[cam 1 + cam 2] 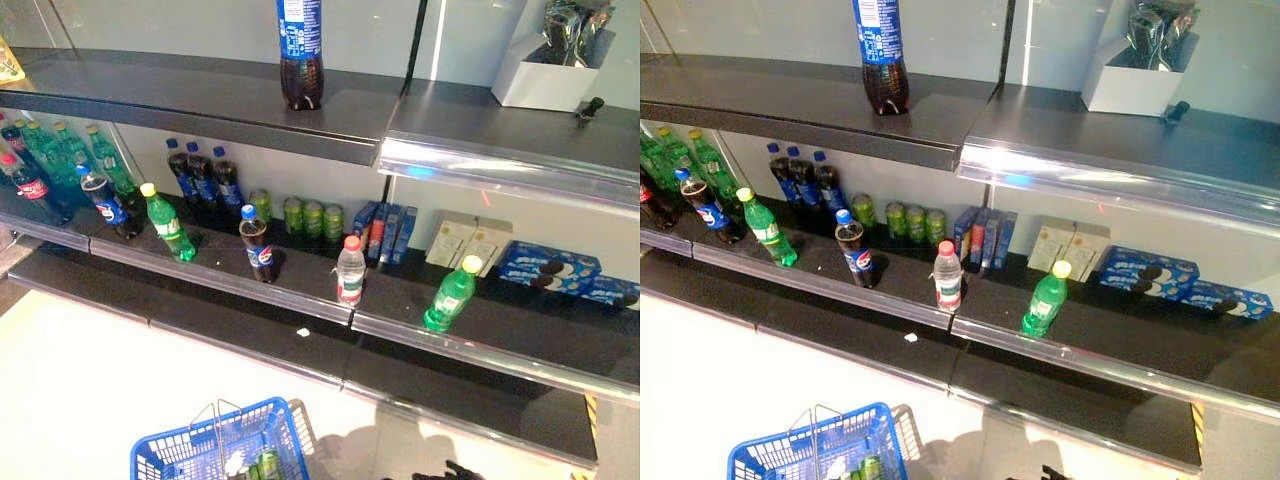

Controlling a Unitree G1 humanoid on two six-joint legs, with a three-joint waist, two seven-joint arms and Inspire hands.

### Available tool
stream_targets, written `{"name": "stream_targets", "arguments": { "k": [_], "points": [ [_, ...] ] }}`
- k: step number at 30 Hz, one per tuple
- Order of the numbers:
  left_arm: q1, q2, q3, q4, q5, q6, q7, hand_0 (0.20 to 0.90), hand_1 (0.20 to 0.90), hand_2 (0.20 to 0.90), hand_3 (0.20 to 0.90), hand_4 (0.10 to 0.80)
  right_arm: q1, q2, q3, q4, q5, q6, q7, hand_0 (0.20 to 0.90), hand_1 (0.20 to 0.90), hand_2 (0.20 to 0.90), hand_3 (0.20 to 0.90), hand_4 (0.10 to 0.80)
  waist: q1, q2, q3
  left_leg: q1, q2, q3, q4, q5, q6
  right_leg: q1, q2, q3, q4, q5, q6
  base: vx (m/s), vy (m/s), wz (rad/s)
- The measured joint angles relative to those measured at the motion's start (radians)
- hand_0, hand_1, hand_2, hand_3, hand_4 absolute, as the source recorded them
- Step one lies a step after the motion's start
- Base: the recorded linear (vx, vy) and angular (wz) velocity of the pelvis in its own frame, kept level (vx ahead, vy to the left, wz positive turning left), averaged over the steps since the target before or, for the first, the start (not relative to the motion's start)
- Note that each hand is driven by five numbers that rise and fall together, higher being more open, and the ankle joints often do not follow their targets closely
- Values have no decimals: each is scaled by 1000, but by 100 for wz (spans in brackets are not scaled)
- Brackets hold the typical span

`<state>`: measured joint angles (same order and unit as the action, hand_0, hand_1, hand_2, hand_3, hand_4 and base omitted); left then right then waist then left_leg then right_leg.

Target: Pick up the drink and place into the basket.

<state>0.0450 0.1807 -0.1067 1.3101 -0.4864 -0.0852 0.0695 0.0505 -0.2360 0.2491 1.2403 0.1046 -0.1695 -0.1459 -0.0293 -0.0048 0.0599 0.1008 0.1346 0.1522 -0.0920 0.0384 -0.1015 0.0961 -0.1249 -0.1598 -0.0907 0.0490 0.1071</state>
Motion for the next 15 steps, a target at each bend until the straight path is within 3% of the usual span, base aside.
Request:
{"name": "stream_targets", "arguments": {
  "k": [5,15],
  "points": [
    [9,17,1,-55,1,36,5,300,300,300,200,100,45,-67,141,-344,-103,-3,-53,900,900,900,900,800,-1,-13,12,-4,2,-1,0,1,1,-5,1,0,0,0,0,-27,-49,0],
    [45,38,5,-114,13,41,12,300,300,300,200,100,88,-214,108,-987,-190,33,-154,900,900,900,900,800,-12,-46,20,-15,0,0,5,6,-2,-16,-1,0,2,3,0,-10,4,0]
  ]
}}
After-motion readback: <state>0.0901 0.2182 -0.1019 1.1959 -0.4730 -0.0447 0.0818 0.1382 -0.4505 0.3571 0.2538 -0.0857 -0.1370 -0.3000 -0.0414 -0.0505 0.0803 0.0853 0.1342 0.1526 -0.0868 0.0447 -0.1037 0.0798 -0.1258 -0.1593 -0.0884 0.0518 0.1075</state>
